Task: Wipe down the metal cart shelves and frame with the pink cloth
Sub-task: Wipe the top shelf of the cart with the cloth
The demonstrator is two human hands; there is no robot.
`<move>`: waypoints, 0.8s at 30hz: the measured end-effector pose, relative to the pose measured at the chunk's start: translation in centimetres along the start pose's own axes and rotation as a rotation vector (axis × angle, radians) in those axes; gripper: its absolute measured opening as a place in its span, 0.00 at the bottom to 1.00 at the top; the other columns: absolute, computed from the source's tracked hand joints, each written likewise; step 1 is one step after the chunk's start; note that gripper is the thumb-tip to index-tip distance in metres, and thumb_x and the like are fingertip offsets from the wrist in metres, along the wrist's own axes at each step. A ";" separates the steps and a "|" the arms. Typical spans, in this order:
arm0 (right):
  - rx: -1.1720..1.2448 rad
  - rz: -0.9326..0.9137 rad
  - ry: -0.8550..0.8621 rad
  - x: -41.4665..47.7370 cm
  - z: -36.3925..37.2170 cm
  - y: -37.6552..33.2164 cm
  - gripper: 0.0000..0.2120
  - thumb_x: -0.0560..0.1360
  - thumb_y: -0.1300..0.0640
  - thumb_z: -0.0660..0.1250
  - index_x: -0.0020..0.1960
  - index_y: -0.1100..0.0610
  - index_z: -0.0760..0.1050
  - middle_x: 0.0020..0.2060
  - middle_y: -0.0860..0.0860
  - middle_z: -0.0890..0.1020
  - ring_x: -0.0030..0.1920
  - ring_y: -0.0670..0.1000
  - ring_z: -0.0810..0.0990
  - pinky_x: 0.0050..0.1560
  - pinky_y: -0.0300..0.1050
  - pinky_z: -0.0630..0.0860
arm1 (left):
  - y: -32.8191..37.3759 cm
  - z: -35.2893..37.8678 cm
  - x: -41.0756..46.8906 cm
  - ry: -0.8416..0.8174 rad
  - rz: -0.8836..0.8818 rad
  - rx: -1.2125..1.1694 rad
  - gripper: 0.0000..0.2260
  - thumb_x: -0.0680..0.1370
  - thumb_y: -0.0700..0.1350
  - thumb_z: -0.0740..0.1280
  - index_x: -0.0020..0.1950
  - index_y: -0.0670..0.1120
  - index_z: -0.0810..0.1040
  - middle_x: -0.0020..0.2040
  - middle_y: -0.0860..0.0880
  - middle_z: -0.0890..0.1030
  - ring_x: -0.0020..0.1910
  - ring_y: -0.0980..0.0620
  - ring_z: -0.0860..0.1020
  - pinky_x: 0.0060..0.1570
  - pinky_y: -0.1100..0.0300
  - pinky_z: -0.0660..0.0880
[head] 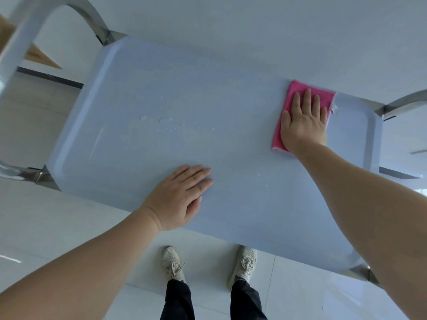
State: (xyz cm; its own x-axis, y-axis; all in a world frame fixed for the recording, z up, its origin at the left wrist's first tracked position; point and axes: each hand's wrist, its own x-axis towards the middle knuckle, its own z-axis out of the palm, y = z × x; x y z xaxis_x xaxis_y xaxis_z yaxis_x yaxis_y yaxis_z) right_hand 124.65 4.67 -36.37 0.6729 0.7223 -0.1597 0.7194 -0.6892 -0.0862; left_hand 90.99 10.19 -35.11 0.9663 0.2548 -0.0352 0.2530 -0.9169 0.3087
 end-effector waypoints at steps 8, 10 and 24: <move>0.002 -0.008 -0.017 -2.4 0.3 -1.4 0.29 0.81 0.46 0.44 0.78 0.55 0.47 0.78 0.54 0.48 0.77 0.57 0.45 0.76 0.55 0.42 | 0.0 0.3 -0.1 0.015 -0.004 -0.018 0.20 0.75 0.42 0.56 0.64 0.42 0.76 0.69 0.44 0.72 0.68 0.45 0.70 0.68 0.48 0.63; 0.008 -0.033 -0.024 -3.9 0.6 -2.1 0.29 0.81 0.46 0.45 0.78 0.56 0.48 0.78 0.55 0.49 0.77 0.58 0.46 0.76 0.55 0.42 | 0.0 0.3 -0.1 0.013 -0.006 -0.014 0.20 0.75 0.42 0.56 0.64 0.42 0.77 0.68 0.45 0.73 0.68 0.46 0.70 0.68 0.48 0.63; 0.026 -0.088 -0.112 -17.6 2.5 -6.1 0.30 0.78 0.45 0.45 0.77 0.58 0.55 0.77 0.57 0.55 0.76 0.60 0.52 0.75 0.54 0.43 | -0.3 0.5 -0.1 0.013 0.010 -0.041 0.20 0.74 0.43 0.57 0.63 0.42 0.77 0.68 0.45 0.73 0.68 0.45 0.71 0.67 0.47 0.64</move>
State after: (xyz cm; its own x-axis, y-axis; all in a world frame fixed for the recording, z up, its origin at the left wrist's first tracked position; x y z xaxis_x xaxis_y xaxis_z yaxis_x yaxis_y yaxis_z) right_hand 107.99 -4.04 -35.49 0.5826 0.7704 -0.2589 0.7693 -0.6255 -0.1303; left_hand 90.83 10.26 -35.64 0.9681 0.2498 -0.0201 0.2410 -0.9061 0.3478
